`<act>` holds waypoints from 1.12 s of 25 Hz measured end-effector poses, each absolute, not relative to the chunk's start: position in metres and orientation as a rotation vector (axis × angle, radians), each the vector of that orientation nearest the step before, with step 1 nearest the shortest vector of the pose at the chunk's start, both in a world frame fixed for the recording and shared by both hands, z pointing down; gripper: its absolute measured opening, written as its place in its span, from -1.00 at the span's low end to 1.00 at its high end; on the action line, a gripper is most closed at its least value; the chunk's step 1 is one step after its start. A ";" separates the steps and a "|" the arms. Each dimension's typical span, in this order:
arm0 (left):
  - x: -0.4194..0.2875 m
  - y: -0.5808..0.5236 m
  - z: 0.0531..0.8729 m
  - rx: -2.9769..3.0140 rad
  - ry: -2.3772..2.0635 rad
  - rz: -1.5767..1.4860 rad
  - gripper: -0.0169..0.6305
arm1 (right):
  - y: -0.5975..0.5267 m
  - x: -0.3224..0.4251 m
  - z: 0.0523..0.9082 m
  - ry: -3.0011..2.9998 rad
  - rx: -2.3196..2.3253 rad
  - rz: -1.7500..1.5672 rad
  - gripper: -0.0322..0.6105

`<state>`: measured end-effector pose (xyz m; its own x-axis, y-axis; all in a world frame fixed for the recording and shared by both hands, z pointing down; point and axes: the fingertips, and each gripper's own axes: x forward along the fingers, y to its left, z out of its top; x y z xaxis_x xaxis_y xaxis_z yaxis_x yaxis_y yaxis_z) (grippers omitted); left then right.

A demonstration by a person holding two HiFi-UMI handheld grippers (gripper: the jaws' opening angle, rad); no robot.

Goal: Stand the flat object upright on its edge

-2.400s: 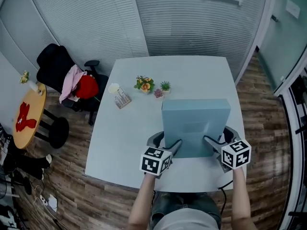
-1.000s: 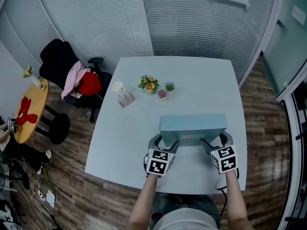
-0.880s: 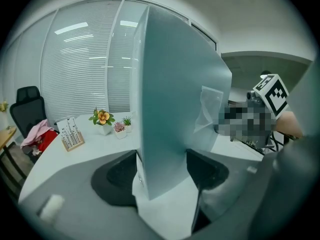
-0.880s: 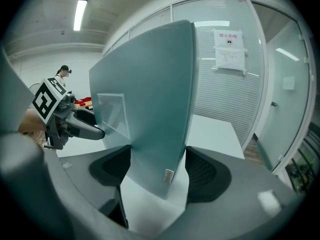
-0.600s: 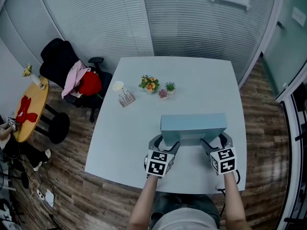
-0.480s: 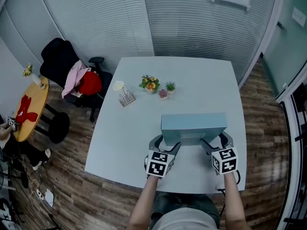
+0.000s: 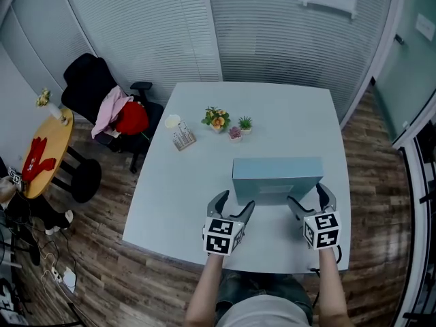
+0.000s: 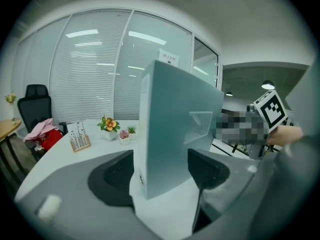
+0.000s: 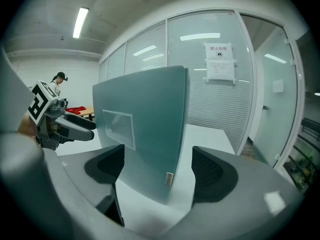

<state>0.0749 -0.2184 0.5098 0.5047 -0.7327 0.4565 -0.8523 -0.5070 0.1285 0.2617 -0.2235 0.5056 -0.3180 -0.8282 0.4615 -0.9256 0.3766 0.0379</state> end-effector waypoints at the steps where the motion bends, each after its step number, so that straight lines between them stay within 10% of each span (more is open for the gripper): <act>1: 0.072 -0.218 0.505 2.416 -1.341 0.477 0.07 | -0.223 0.263 0.501 -2.244 1.532 0.310 0.50; 14: 0.046 -0.215 0.433 2.449 -1.488 0.248 0.04 | -0.213 0.291 0.419 -2.349 1.774 0.165 0.18; 28: 0.015 -0.213 0.366 2.464 -1.705 0.050 -0.46 | -0.201 0.302 0.352 -2.359 1.959 -0.061 -0.46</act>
